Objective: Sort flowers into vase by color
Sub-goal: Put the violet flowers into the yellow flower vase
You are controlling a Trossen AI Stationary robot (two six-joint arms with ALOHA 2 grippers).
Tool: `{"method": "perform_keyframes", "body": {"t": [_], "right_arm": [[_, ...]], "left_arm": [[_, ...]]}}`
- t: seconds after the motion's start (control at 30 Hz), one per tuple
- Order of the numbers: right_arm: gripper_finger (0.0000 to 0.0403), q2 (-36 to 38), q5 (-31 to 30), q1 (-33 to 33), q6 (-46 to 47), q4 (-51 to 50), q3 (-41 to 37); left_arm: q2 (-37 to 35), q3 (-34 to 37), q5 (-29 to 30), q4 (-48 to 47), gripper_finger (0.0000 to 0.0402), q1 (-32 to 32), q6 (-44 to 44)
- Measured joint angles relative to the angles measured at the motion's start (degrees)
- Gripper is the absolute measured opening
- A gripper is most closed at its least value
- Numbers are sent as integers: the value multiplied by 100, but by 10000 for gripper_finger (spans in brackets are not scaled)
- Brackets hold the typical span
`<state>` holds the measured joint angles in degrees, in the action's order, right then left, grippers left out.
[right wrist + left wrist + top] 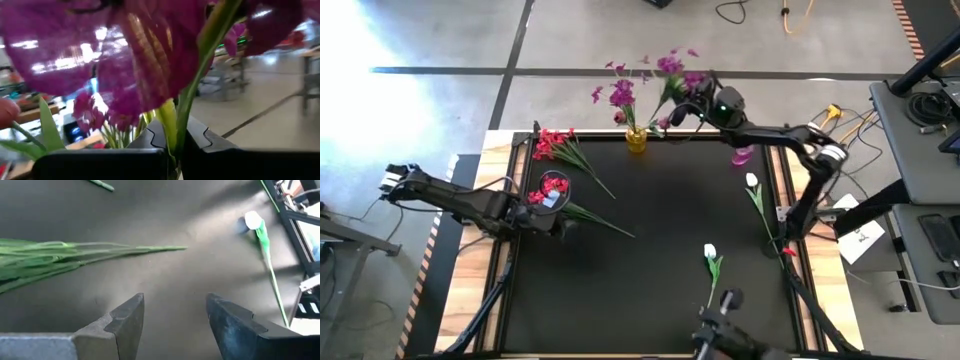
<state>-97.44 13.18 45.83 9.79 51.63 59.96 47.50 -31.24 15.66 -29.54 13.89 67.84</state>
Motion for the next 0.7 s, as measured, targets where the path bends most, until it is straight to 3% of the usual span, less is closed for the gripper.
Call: {"method": "perform_keyframes", "body": {"t": [0.3, 0.53, 0.7], "right_arm": [[13, -994, 1485, 87, 614, 332, 1008], [13, -1015, 1558, 98, 259, 94, 1005], [13, -1083, 1950, -16, 216, 56, 1003]], "left_arm": [[-135, -71, -319, -52, 198, 4, -42], [-181, -63, -291, -191, 198, -2, -135], [-258, -59, -273, -247, 198, -13, -160]]}}
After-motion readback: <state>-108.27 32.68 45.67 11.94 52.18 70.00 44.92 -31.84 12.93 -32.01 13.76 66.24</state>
